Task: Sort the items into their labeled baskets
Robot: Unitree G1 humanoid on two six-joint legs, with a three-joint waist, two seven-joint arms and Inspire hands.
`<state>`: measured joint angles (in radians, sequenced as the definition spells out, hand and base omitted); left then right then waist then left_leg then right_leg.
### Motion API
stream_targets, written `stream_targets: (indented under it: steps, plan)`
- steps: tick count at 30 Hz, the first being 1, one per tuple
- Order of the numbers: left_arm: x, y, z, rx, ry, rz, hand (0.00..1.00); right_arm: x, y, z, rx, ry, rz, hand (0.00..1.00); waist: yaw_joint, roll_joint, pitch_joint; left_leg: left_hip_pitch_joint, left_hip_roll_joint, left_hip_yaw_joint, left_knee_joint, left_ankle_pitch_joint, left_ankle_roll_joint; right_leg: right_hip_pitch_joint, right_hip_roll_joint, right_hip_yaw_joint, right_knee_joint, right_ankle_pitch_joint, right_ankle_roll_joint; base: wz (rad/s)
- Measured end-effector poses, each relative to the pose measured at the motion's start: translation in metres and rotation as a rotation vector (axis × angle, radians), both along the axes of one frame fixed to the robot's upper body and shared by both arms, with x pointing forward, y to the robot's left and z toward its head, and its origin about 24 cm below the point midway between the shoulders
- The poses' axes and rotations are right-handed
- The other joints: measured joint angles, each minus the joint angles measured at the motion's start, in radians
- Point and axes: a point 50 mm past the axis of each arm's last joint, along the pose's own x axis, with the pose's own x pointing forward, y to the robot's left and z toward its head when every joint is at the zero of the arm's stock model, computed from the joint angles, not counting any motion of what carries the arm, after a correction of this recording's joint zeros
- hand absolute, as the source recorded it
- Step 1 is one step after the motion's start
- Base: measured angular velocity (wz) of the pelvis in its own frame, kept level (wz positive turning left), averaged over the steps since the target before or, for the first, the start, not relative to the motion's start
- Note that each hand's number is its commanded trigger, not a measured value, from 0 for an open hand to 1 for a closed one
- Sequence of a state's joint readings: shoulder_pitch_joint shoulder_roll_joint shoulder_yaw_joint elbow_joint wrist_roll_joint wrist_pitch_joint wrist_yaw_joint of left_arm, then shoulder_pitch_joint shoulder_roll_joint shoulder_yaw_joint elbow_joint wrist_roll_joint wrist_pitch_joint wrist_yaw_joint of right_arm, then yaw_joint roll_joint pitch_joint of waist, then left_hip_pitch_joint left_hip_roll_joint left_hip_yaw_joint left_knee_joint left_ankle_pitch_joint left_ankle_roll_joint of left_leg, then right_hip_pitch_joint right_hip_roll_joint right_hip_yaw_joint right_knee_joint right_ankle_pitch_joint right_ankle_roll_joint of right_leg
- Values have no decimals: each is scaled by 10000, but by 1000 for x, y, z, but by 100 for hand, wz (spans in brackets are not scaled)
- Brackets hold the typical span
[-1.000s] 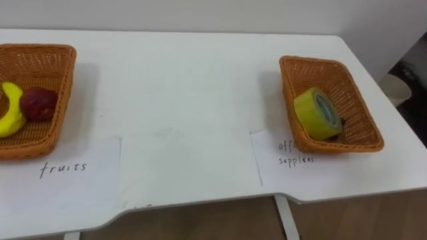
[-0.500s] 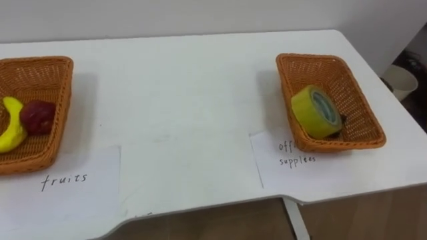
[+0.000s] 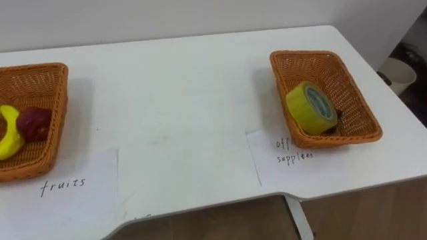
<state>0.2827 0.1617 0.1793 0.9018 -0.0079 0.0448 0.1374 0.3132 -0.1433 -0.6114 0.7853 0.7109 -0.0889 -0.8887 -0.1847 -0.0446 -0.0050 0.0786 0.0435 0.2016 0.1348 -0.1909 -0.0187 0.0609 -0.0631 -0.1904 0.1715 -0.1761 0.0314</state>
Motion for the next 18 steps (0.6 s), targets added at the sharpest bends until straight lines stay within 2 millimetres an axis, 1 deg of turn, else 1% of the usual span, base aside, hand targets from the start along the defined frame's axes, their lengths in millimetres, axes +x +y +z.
stream_targets:
  steps: [2,3,4,5,6,7,8,9,10,11,12,14,15,16,17,18]
  plan:
    - [-5,-3,-1,-175,131,-76,0,-2,18,-18,1237,286,1139,0,44,43,-36,46,-30,-4,-5,-7,6,67,-27,-18,-7,-34,35,6]
    - [-6,-4,-2,-235,178,-106,0,-1,22,-21,1502,343,1542,0,81,71,-44,51,-39,-1,-4,-9,8,69,-36,-14,-5,-39,42,0]
    - [-7,-6,-3,-331,224,-116,0,0,29,-27,2016,427,2423,0,271,110,-51,76,-44,-12,-6,-15,13,72,-47,-13,-6,-43,48,0]
    - [-9,-7,-4,-371,294,-134,0,4,36,-33,2524,664,3664,0,332,129,-45,110,-57,-74,-12,-15,13,125,-54,-36,-16,-47,54,3]
    - [-10,-8,-4,-361,375,-264,0,5,40,-36,2766,894,4453,0,384,175,-20,134,-59,-91,-19,-15,14,151,-54,-36,-21,-48,56,4]
    - [-10,-9,-5,-405,475,-536,0,10,47,-41,3207,1286,6126,0,603,171,-1,207,-55,-95,-20,-17,11,205,-44,-19,-41,-48,57,0]
    - [-5,-12,-5,-409,489,-884,0,16,55,-45,3615,1709,7885,0,837,230,19,225,-40,-95,-20,-43,-5,224,-25,15,-50,-51,53,-5]
    - [-4,-13,-6,-432,505,-971,0,20,58,-47,3824,1931,8797,0,948,223,19,228,-37,-94,-21,-44,-6,221,-21,22,-54,-53,50,0]
    - [-1,-16,-7,-520,546,-1132,0,31,66,-50,4192,2294,10533,0,1159,244,56,245,-31,-106,-20,-47,-5,196,-14,19,-68,-56,45,0]
    - [0,-20,-9,-602,614,-1371,0,45,74,-52,4452,2523,12101,0,1301,258,69,242,-33,-149,-16,-51,-1,201,-12,5,-72,-61,37,3]
    - [2,-22,-9,-650,618,-1477,0,52,78,-53,4550,2601,12803,0,1373,259,69,238,-33,-161,-10,-53,0,202,-12,-6,-74,-62,35,8]
    - [8,-29,-10,-753,525,-1763,0,81,92,-54,4753,2465,14832,0,1533,227,59,206,-52,-290,22,-54,7,204,-23,-77,-80,-68,31,13]
    - [9,-29,-11,-756,503,-1766,0,84,95,-54,4822,2473,15208,0,1582,216,54,206,-53,-304,26,-53,7,211,-23,-91,-89,-68,30,14]
    - [11,-30,-11,-750,500,-1772,0,95,100,-54,4876,2306,15789,0,1638,224,58,205,-60,-377,26,-53,7,275,-15,-89,-172,-67,30,12]
    - [11,-30,-11,-746,475,-1776,0,102,105,-54,4942,2163,16231,0,1683,189,43,199,-65,-413,22,-53,6,300,-8,-98,-206,-68,30,10]
    - [11,-30,-11,-746,455,-1770,0,104,107,-54,4985,2090,16383,0,1727,181,46,196,-65,-409,21,-53,5,301,-6,-99,-210,-68,30,5]
